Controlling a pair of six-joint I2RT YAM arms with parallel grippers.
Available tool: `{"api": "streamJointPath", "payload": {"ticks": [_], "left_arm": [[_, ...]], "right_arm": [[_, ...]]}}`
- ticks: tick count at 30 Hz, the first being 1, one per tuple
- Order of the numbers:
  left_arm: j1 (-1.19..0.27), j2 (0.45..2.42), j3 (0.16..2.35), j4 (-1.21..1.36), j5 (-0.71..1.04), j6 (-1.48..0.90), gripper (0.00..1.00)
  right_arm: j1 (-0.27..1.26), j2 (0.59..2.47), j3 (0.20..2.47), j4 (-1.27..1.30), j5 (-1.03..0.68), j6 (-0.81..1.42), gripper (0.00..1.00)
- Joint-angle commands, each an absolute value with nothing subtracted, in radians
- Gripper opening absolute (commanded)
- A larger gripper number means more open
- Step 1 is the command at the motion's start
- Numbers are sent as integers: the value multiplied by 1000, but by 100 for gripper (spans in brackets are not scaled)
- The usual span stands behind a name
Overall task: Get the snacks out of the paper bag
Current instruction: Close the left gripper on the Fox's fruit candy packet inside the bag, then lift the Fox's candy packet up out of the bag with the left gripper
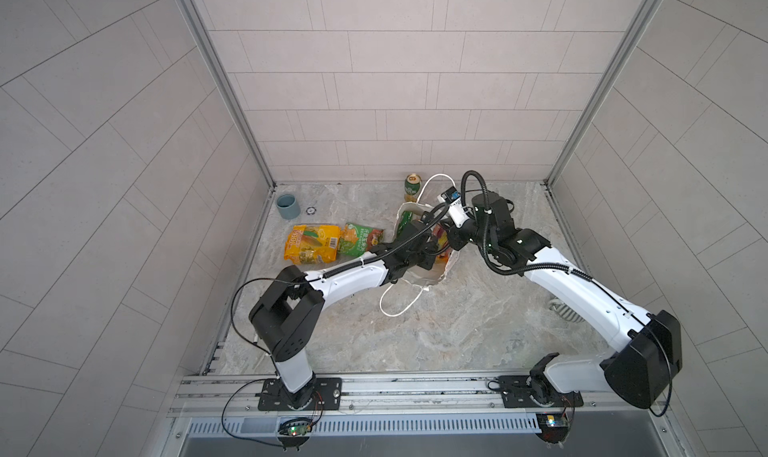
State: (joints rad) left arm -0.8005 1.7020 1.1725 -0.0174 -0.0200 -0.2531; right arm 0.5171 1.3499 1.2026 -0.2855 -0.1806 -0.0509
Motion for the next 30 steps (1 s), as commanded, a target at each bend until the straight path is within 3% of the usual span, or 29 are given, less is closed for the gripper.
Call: {"api": "streamJointPath", "payload": {"ticks": [1,20,30], "left_arm": [[-799,1624,1181,44,-20,-237,0],[-799,1488,1127,-13,2,-245,0],[-799,1349,1095,-173,-10,-201,0]], "right_arm": [[524,1310,1209,-228,-210,-45,0],[513,1313,1216,-229,-188,-32,0],[503,1309,1216,-234,-176,-28,0]]}}
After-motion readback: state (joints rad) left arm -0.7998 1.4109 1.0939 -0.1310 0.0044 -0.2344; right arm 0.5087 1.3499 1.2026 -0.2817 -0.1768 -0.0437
